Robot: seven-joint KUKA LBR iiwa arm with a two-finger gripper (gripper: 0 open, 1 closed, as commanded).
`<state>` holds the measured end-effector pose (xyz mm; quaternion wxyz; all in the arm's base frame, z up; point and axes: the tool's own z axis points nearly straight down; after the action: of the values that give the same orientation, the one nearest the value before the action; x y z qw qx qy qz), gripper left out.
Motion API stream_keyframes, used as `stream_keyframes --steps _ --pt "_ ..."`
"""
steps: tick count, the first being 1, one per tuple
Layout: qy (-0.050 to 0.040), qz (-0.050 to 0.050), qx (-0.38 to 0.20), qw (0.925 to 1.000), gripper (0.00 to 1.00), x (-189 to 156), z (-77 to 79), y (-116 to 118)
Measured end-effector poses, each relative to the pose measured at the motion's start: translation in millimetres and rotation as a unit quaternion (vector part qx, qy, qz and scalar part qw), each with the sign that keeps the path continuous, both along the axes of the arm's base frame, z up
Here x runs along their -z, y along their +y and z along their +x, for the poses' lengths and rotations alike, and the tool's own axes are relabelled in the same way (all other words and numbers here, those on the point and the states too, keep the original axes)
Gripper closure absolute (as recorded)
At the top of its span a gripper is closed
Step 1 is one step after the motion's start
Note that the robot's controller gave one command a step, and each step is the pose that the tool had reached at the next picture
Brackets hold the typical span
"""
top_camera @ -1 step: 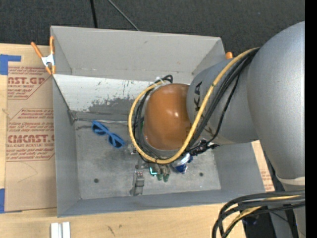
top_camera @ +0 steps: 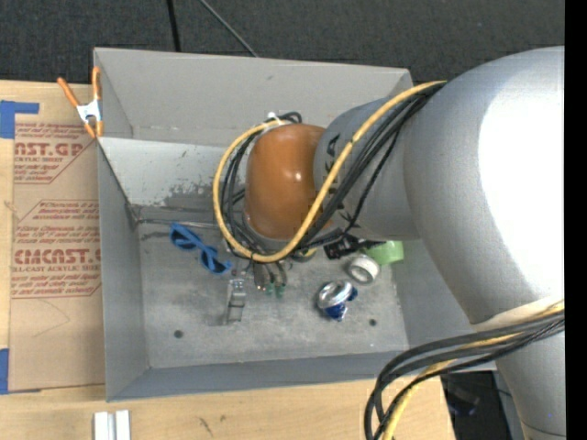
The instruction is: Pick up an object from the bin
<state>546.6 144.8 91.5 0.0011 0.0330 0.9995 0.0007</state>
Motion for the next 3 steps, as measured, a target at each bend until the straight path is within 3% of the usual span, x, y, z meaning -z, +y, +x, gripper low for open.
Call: stream_keyframes --steps 1,2,3 --pt "-0.0002 0.000 0.036 0.9993 0.00 22.9 42.6 -1.7" --pt "0.0003 0.000 0.036 0.9994 1.00 21.7 41.9 -1.7" --pt "0.0004 0.000 0.036 0.9993 0.00 21.7 41.9 -1.7"
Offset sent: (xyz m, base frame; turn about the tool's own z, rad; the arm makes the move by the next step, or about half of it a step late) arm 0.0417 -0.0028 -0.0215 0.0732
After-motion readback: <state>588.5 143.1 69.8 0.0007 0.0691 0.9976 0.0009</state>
